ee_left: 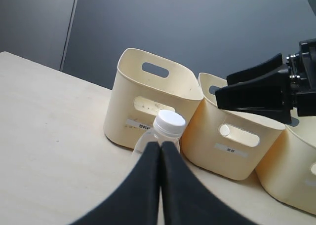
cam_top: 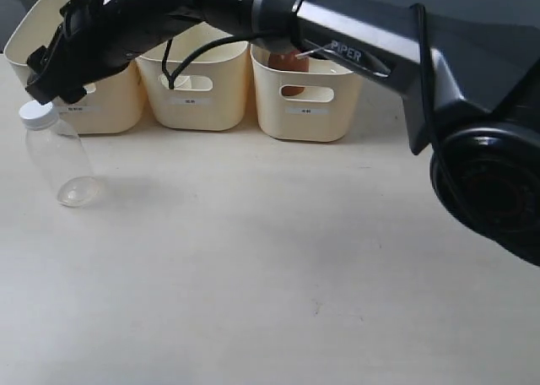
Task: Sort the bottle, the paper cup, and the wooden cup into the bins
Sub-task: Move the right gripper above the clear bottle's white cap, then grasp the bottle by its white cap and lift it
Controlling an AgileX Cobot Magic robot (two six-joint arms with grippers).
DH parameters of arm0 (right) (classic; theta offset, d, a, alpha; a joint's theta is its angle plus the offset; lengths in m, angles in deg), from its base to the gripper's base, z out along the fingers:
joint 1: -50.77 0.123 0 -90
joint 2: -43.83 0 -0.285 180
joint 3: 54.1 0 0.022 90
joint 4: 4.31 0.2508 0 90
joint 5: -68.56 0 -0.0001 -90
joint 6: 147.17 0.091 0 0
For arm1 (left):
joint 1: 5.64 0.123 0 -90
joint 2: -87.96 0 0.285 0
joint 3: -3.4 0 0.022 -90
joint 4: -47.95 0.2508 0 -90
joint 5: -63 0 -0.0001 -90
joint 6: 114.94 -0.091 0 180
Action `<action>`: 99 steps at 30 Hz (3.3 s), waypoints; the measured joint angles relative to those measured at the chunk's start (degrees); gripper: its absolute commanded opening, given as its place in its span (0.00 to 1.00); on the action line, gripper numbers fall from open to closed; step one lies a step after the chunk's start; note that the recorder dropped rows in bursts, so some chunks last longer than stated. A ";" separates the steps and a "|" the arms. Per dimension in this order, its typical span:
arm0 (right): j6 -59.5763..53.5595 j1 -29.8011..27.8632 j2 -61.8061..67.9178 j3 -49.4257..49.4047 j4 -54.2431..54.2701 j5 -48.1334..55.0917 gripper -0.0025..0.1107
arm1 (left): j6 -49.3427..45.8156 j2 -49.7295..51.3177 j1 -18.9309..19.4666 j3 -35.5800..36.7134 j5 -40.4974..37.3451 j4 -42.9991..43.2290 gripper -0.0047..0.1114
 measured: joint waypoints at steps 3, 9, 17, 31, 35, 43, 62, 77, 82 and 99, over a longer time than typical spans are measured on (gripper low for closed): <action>-0.90 0.81 1.35 2.25 1.67 -0.91 0.66 | 0.00 0.00 0.00 0.00 0.00 0.00 0.04; -1.12 1.44 6.47 10.55 2.81 -0.09 0.66 | 0.00 0.00 0.00 0.00 0.00 0.00 0.04; 0.30 1.44 11.49 14.27 2.39 0.88 0.66 | 0.00 0.00 0.00 0.00 0.00 0.00 0.04; 0.84 1.53 13.30 14.39 2.36 1.44 0.66 | 0.00 0.00 0.00 0.00 0.00 0.00 0.04; 0.84 1.73 14.48 14.52 2.36 1.59 0.66 | 0.00 0.00 0.00 0.00 0.00 0.00 0.04; 0.84 1.87 15.00 14.52 3.00 1.12 0.65 | 0.00 0.00 0.00 0.00 0.00 0.00 0.04; 0.84 1.91 17.48 14.55 4.32 -1.32 0.62 | 0.00 0.00 0.00 0.00 0.00 0.00 0.04; 0.61 1.91 17.48 14.55 7.01 -3.10 0.03 | 0.00 0.00 0.00 0.00 0.00 0.00 0.04; 0.34 1.91 17.48 14.55 7.01 -3.10 0.03 | 0.00 0.00 0.00 0.00 0.00 0.10 0.04; -1.02 1.91 12.70 22.65 -0.40 -3.49 0.03 | 0.00 0.00 0.00 0.00 0.00 0.10 0.04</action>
